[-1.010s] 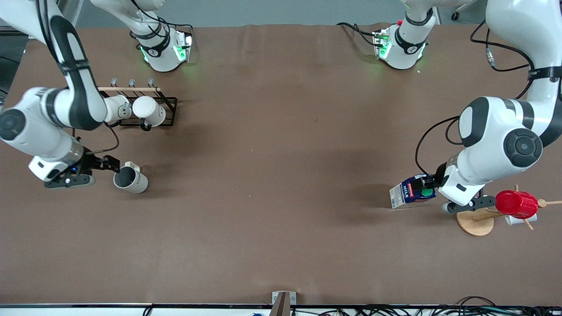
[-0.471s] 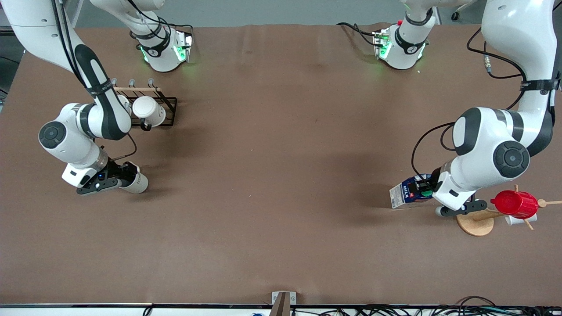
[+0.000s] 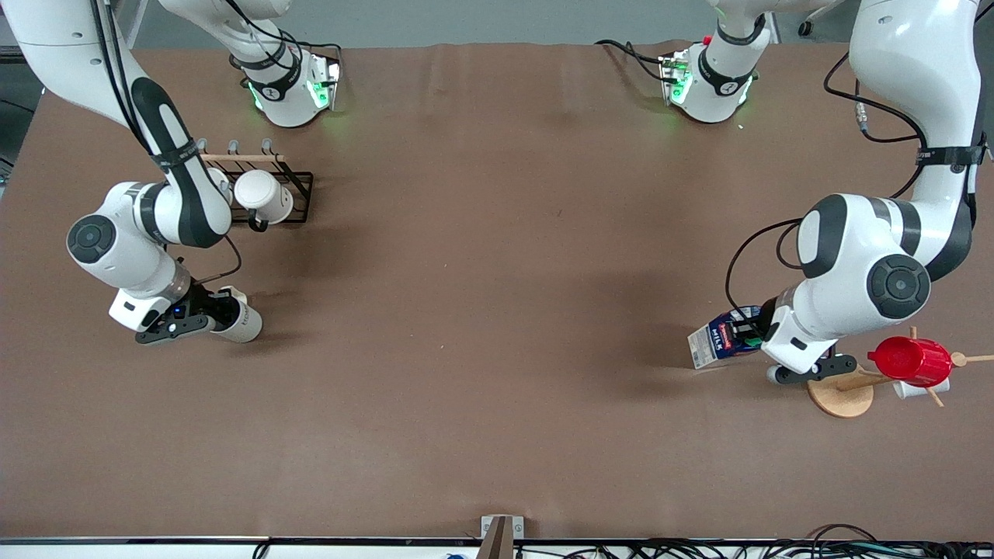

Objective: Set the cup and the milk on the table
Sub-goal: 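Grasp the white mug with the right gripper while the left gripper grasps the milk, then carry the mug with the right gripper while the left gripper lifts the milk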

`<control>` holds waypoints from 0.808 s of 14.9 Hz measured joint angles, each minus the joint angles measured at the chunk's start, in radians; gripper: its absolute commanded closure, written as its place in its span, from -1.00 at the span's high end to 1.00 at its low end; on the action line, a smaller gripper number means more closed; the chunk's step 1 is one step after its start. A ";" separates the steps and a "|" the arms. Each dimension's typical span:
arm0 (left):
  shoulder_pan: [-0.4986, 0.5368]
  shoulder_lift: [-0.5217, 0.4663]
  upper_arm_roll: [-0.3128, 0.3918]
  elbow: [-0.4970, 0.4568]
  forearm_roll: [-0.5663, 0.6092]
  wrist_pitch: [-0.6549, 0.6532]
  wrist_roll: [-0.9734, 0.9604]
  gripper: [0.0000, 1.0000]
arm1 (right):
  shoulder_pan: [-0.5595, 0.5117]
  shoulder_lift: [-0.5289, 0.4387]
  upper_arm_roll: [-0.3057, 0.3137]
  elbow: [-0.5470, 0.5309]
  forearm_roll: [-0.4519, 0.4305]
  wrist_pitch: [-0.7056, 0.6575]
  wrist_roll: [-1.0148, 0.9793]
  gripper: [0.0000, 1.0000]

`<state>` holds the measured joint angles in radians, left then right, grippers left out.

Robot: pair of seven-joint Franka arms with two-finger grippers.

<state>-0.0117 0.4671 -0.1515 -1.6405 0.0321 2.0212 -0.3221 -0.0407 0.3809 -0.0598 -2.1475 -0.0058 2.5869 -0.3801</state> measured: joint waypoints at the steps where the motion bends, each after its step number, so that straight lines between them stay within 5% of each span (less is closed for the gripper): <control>1: -0.001 0.000 -0.001 0.000 0.000 0.000 0.000 -0.29 | 0.000 -0.004 -0.001 0.010 0.002 -0.029 0.007 -1.00; 8: -0.016 -0.005 -0.003 0.017 0.000 0.000 0.002 -0.35 | 0.030 -0.044 0.036 0.167 0.045 -0.336 0.189 -1.00; 12: -0.021 -0.019 -0.002 0.022 0.000 -0.004 0.002 -0.38 | 0.088 -0.077 0.217 0.232 0.067 -0.401 0.628 -1.00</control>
<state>-0.0326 0.4479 -0.1538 -1.6188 0.0321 2.0174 -0.3197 0.0476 0.3043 0.1568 -1.9157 0.0615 2.1863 0.2481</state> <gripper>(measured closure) 0.652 0.960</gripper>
